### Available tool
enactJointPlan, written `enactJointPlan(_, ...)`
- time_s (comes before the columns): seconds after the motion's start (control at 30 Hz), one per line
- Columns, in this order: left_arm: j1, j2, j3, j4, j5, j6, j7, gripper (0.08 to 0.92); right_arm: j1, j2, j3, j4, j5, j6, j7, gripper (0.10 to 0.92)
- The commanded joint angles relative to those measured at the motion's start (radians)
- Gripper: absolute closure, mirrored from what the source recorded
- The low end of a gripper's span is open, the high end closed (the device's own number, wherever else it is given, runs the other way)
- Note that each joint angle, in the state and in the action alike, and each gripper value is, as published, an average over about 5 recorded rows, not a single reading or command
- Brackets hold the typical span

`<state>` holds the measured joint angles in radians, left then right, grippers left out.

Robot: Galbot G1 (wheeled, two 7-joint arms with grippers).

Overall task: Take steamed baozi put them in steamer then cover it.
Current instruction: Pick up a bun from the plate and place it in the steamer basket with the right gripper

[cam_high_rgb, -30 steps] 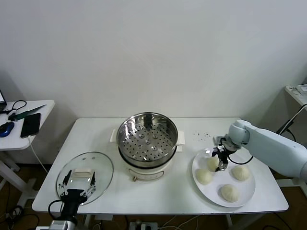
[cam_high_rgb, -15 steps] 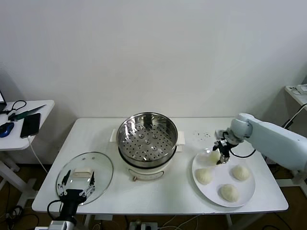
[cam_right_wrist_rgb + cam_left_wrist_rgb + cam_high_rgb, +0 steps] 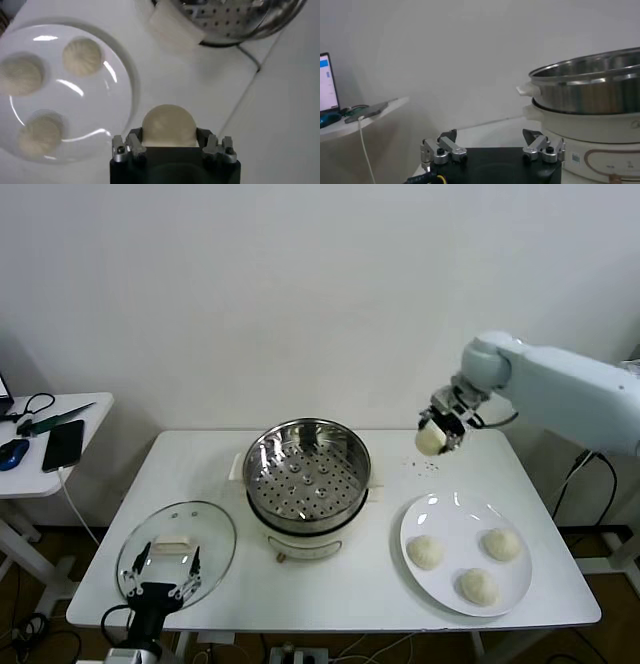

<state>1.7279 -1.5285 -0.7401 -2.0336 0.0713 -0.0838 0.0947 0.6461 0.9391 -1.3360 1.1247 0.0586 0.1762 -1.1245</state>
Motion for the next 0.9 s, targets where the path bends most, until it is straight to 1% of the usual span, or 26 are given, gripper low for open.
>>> enactJointPlan(0.03,0.007,-0.001,0.002,-0.001,0.001,-0.002,0.002,0.177,0.172,0.237,-0.026,-0.008,-0.131,0.265,-0.022,0.337)
enactJointPlan(0.3,0.021,-0.002,0.001,-0.002,0.000,-0.006,-0.001,0.177,0.039,0.408,0.075,-0.021,-0.319,0.341,-0.018,0.330)
enactJointPlan(0.5,0.028,-0.003,-0.003,-0.001,-0.003,-0.007,-0.002,0.177,-0.108,0.490,0.138,-0.090,-0.486,0.398,0.002,0.330)
enactJointPlan(0.8,0.033,-0.003,-0.008,0.004,-0.006,-0.007,-0.003,0.177,-0.246,0.554,0.182,-0.188,-0.621,0.438,0.020,0.323)
enactJointPlan(0.9,0.032,-0.004,-0.010,0.003,-0.006,-0.006,-0.003,0.177,-0.268,0.572,0.192,-0.230,-0.644,0.448,0.030,0.321)
